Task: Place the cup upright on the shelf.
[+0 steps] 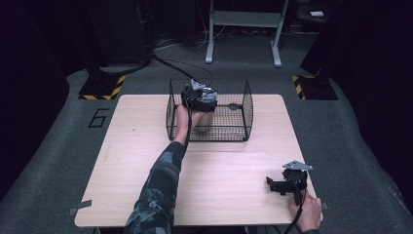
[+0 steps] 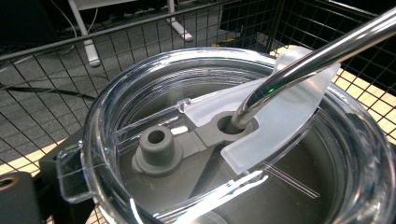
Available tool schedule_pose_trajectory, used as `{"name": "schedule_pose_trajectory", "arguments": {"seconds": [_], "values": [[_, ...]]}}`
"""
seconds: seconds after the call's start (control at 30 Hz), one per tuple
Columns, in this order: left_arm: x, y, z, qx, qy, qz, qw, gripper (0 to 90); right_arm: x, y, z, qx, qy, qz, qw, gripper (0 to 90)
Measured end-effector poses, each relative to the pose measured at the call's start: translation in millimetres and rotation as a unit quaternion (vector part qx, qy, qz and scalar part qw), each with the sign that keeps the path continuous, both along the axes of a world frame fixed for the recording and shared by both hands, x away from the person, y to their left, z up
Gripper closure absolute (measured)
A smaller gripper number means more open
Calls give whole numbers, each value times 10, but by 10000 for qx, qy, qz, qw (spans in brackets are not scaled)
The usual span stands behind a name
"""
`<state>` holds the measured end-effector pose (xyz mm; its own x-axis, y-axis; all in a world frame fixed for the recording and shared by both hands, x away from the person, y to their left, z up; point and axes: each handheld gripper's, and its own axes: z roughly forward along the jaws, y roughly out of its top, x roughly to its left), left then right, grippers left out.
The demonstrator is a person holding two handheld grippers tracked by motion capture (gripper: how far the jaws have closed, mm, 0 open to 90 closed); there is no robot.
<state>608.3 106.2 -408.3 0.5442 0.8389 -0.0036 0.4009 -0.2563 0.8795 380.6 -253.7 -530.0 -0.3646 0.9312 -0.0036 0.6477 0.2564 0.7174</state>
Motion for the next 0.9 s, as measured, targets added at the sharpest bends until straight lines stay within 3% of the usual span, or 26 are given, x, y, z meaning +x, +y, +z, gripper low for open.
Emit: {"name": "schedule_pose_trajectory", "arguments": {"seconds": [0.5,0.67,0.9], "values": [[-14,-25,-37,82,130,33,9999,35,0,0,0,0,1,0,10000,0],[-31,29,-28,118,282,-42,9995,34,1,-1,-1,-3,-7,3,10000,0],[-81,54,-30,204,250,-101,9994,34,1,-2,-1,-6,-6,10,10000,0]]}}
